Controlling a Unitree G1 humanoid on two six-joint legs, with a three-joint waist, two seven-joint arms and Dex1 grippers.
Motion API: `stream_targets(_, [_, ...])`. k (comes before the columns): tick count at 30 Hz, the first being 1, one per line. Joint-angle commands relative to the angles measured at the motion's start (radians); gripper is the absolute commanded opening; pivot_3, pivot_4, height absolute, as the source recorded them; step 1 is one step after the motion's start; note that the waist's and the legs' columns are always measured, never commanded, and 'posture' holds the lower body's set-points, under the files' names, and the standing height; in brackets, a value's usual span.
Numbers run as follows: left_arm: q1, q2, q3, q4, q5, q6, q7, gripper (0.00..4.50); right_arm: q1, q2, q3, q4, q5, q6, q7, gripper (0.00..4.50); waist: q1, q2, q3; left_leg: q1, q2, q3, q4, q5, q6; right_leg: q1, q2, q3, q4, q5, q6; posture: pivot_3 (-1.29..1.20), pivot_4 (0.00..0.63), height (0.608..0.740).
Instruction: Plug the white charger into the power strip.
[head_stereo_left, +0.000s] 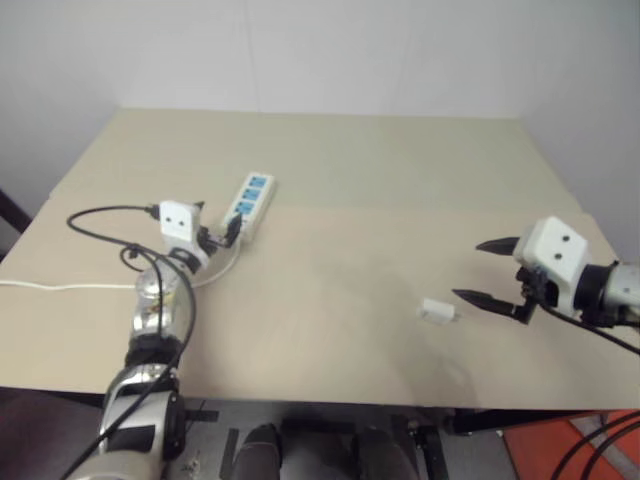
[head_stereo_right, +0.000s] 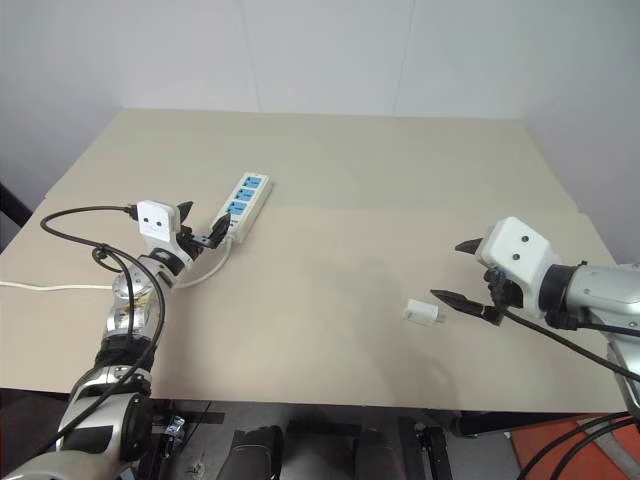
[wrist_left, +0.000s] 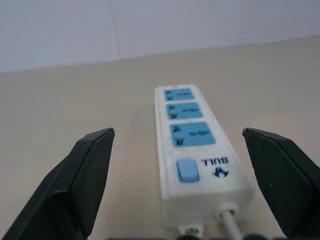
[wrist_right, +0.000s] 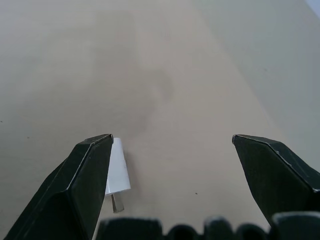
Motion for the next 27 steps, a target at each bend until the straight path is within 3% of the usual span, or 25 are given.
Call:
stream_targets(1, [-0.022,0.0,-0.011,0.047,-0.003,-0.008,-0.037,4.47,0.003,0.003,-0.024,-0.041,-0.003,-0.001,-0.022,4.5,0.0,0.0,0.0,0.0,0.0,0.0,0.0,0.0,0.0,0.0,0.0,0.0,0.0,0.0,0.0,0.0,0.15,0.74])
stream_targets(12, [-0.142,0.006,-0.017,0.273,0.042,-0.092,-0.025,4.47,0.031,0.001,-0.04,-0.066,-0.002,0.015,-0.047,4.5,0.001,0.0,0.0,0.0,0.0,0.0,0.0,0.0,-0.001,0.0,0.0,0.0,0.0,0.0,0.0,0.0,0.15,0.74])
stream_targets(27, [-0.175,-0.018,-0.016,0.35,0.046,-0.121,-0.05,4.47,0.055,-0.003,-0.064,-0.092,0.0,0.039,-0.057,4.5,0.001,0.0,0.0,0.0,0.0,0.0,0.0,0.001,-0.001,0.0,0.0,0.0,0.0,0.0,0.0,0.0,0.15,0.74])
